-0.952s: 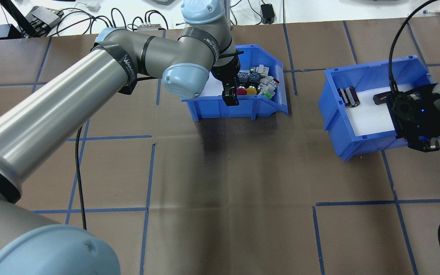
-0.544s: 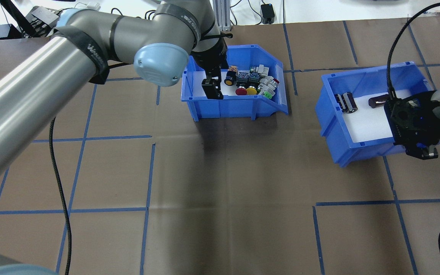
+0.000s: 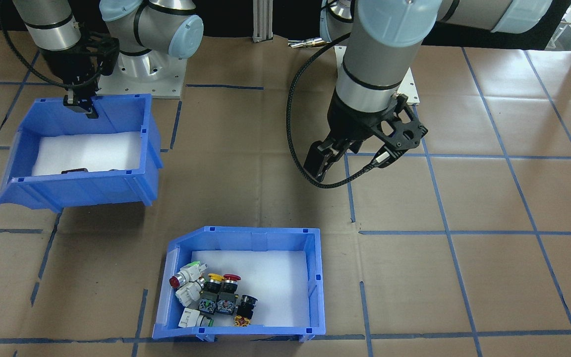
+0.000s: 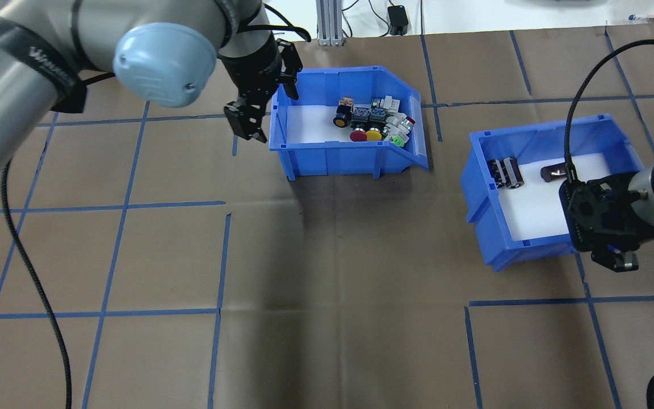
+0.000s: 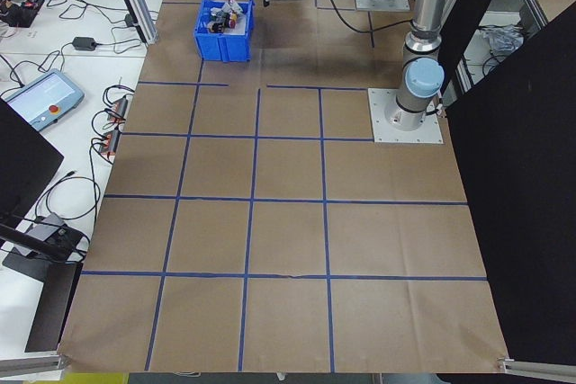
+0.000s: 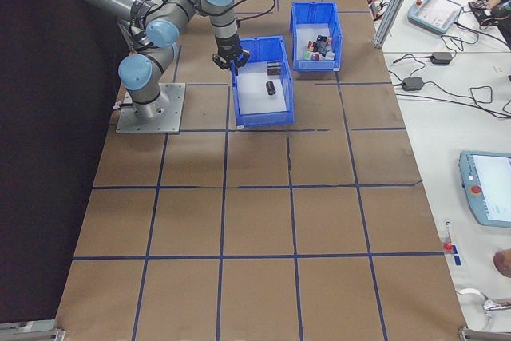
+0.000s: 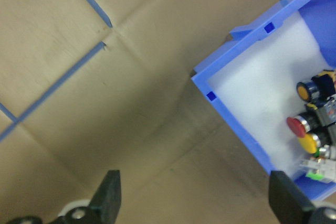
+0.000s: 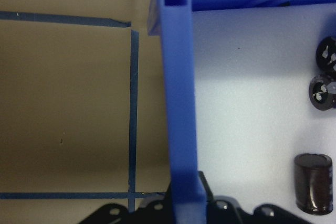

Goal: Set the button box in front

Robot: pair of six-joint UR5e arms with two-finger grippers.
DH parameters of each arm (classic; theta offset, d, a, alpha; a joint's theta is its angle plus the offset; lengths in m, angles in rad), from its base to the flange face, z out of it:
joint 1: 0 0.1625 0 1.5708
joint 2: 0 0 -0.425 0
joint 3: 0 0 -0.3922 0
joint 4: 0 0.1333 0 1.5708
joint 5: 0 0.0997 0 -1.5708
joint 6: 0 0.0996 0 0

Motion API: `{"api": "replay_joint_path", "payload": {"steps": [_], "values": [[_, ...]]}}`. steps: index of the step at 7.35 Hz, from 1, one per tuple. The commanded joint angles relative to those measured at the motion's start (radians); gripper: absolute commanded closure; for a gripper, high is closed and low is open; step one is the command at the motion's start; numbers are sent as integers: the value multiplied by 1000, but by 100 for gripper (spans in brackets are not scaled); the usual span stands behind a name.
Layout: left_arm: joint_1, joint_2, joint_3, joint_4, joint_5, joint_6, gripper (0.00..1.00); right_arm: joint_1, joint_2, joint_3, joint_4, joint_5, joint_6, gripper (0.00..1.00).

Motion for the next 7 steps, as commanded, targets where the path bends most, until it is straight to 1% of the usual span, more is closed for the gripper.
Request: {"api": "replay_joint_path", "payload": {"steps": [1,2,3,4,5,6,7], "values": [[68,125,-70,-55,61,429,0,144,-5,13,1,-8,143,97],[122,161,-113,-58,58,573,0,208,-2,13,-2,-13,212,97],[140,176,-150,-37,58,655,0,244,2,13,0,-13,258,97],[141,189,-173,-2,58,677,0,275,4,11,1,-14,282,97],[142,187,-187,2,54,679,0,319,5,13,1,-17,324,97],[142,189,-203,9,51,679,0,376,7,15,21,-17,399,97],[142,190,-216,43,51,753,0,437,10,15,26,-22,453,97]]}}
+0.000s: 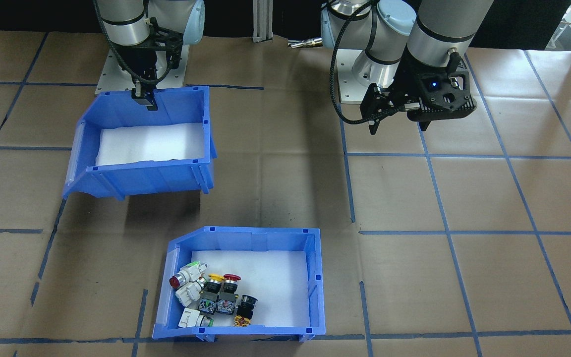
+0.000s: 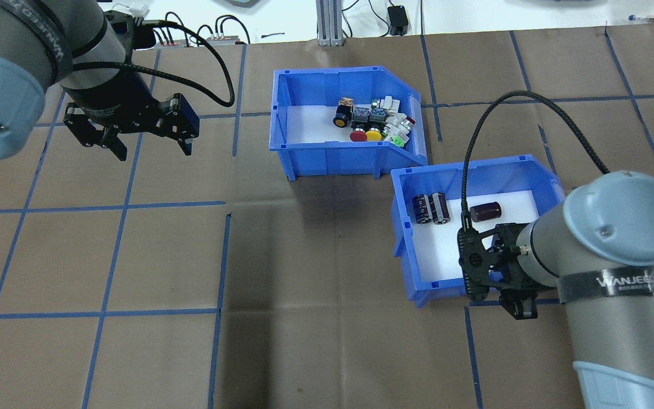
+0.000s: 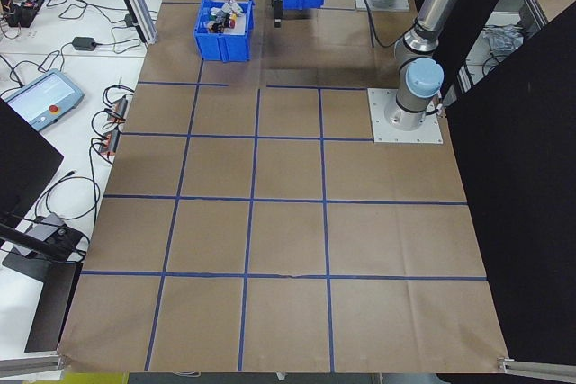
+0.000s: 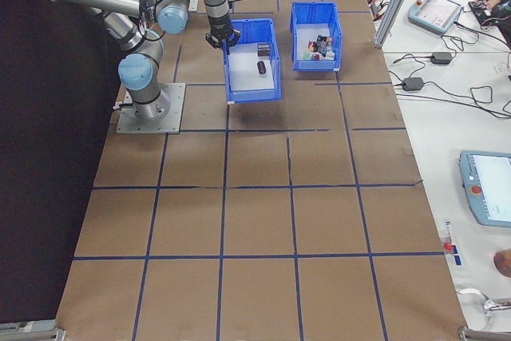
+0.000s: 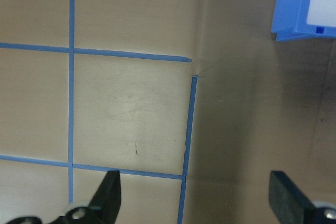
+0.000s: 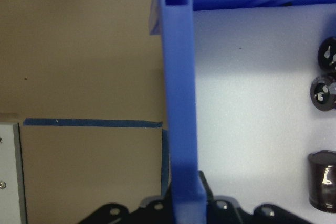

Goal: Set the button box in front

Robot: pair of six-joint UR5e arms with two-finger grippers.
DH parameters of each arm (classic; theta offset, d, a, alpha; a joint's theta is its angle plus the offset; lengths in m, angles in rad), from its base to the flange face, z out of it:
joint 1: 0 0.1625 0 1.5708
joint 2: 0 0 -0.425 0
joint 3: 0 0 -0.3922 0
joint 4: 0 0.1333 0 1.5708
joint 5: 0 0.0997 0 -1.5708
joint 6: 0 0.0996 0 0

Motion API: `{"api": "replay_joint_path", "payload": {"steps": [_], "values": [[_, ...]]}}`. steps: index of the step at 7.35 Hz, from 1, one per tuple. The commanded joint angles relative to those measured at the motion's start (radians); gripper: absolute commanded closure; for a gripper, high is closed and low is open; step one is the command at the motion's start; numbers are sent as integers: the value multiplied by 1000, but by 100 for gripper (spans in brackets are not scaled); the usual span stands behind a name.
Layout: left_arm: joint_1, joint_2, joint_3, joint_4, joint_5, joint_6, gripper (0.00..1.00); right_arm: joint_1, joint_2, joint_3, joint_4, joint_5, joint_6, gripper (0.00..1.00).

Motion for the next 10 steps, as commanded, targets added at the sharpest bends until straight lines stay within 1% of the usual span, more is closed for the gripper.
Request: {"api": "replay_joint_path", "payload": {"steps": [1,3,4,5,6,7,8,9,10], "values": [[2,7,-24,87,-3,116,0,124,23,-1,7,-10,119,97],[-1,18,-33,91,0,106,0,254,86,-2,-31,-51,262,96],[1,33,-39,74,12,106,0,326,127,-5,-99,-57,335,97],[1,51,-38,46,3,107,0,392,179,-10,-157,-77,406,97],[4,62,-40,22,-1,113,0,454,236,-15,-250,-96,455,96],[4,73,-36,0,-1,115,0,504,291,-33,-307,-106,515,97],[5,81,-20,-53,-14,115,0,532,333,-57,-321,-107,558,97],[8,76,-9,-58,-18,124,0,546,357,-77,-320,-105,608,97],[8,76,-12,-60,-21,133,0,549,373,-79,-311,-101,648,97]]}}
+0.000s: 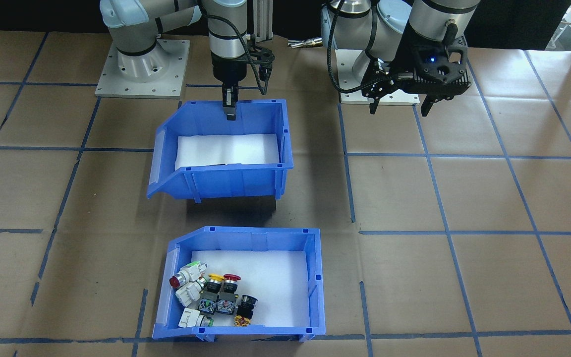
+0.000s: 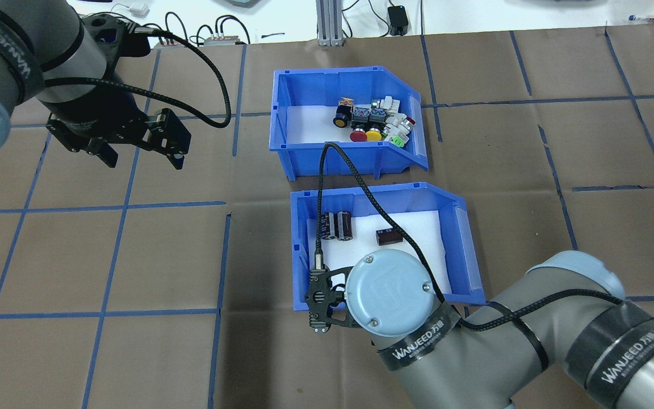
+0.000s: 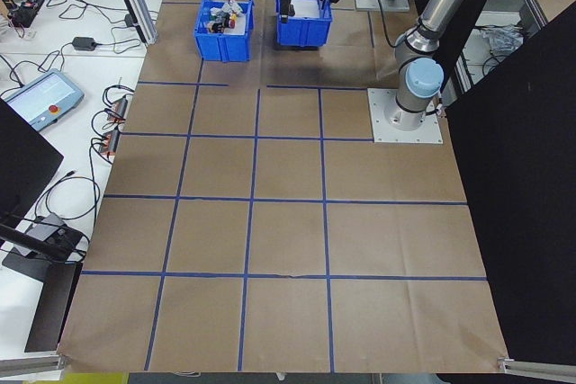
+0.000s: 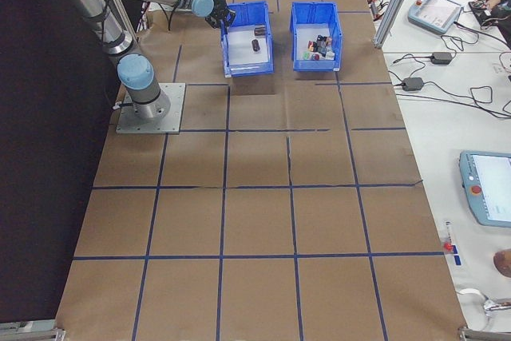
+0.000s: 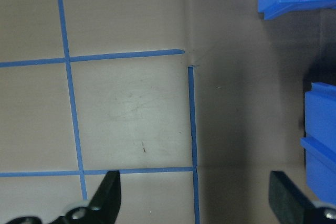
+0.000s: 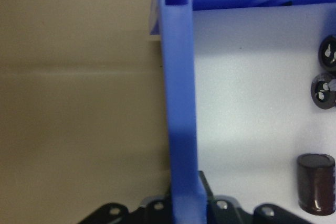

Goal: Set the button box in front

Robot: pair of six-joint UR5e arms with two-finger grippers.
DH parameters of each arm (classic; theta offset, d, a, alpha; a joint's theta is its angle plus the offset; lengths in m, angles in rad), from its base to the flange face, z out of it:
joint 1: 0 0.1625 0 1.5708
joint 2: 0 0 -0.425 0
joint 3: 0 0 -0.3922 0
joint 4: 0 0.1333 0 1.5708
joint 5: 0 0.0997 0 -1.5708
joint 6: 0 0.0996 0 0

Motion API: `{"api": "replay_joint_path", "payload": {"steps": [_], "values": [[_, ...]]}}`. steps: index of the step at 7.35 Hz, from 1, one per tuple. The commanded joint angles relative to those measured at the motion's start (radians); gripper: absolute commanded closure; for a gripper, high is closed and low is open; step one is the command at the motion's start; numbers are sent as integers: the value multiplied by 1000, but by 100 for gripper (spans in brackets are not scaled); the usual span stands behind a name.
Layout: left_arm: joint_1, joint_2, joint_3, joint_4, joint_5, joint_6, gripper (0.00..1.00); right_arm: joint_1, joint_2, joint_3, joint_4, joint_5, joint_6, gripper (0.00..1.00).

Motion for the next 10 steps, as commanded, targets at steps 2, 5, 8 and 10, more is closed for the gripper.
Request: {"api": "replay_joint_path", "payload": {"steps": [2,5,8,10], "values": [[0,3,3,-10,-4,10,0,29,31,-10,19,6,62,96],[-2,6,-24,-10,-4,1,0,61,60,-10,10,11,62,93],[18,5,-21,-10,-5,12,0,63,61,-13,14,8,72,0],[30,6,-18,-10,-5,12,0,37,12,-48,75,5,78,0]]}}
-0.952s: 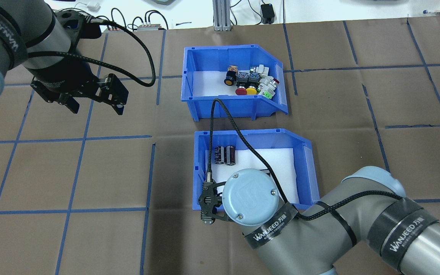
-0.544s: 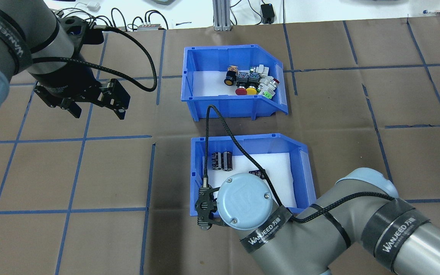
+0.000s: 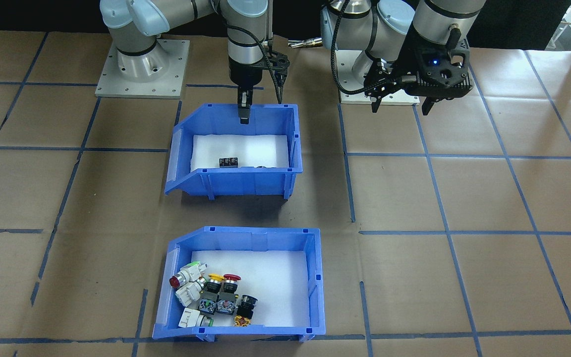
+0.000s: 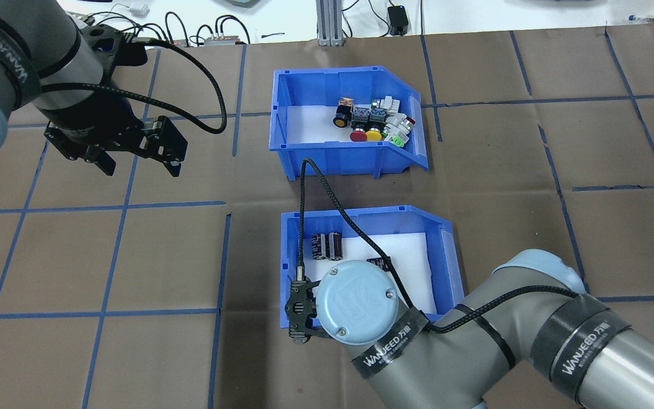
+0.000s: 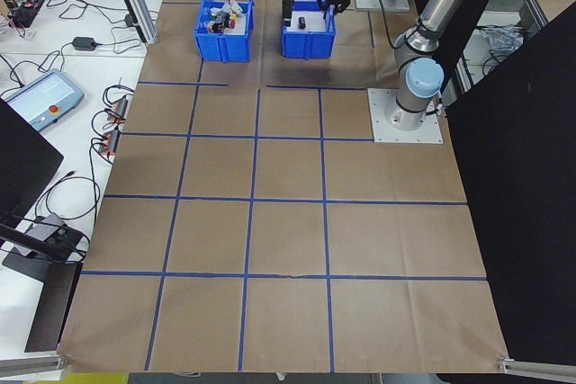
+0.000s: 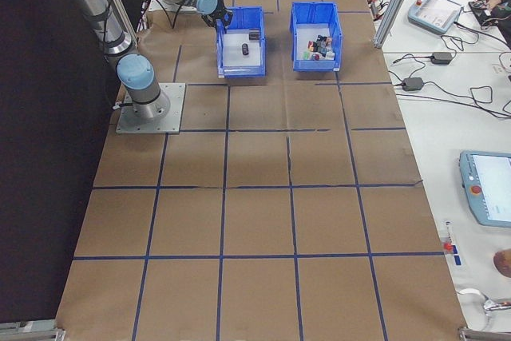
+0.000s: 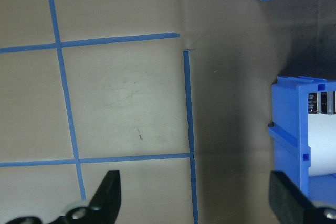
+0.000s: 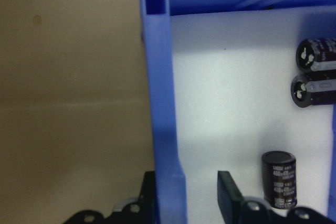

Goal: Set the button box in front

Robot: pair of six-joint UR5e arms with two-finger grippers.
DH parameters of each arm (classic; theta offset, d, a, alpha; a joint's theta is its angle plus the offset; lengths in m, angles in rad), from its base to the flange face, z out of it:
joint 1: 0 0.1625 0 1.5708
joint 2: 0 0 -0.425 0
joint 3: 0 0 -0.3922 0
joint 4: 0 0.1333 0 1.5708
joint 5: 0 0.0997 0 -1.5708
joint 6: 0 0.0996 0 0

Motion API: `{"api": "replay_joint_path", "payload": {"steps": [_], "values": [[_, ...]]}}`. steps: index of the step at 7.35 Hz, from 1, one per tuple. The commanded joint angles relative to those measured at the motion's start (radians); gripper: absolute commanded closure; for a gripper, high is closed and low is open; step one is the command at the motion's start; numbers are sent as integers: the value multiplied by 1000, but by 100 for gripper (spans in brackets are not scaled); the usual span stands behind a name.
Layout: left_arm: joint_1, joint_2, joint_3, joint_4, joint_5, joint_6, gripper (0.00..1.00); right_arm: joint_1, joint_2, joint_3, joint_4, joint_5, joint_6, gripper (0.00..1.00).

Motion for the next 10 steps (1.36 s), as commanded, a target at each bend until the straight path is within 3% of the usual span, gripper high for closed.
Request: {"api": "replay_joint_path", "payload": {"steps": [1,3,5,7,10], "values": [[5,0,3,0,0,1,0,-33,-81,-53,152,-1,3,0],[2,1,6,0,-3,-1,0,-141,-166,-85,310,-2,-7,0],[2,0,1,0,0,1,0,-334,-207,-134,352,34,-11,0],[2,0,1,0,2,-1,0,-496,-194,-273,428,71,12,0],[2,4,-2,0,8,-1,0,-602,-77,-454,430,102,296,0]]}}
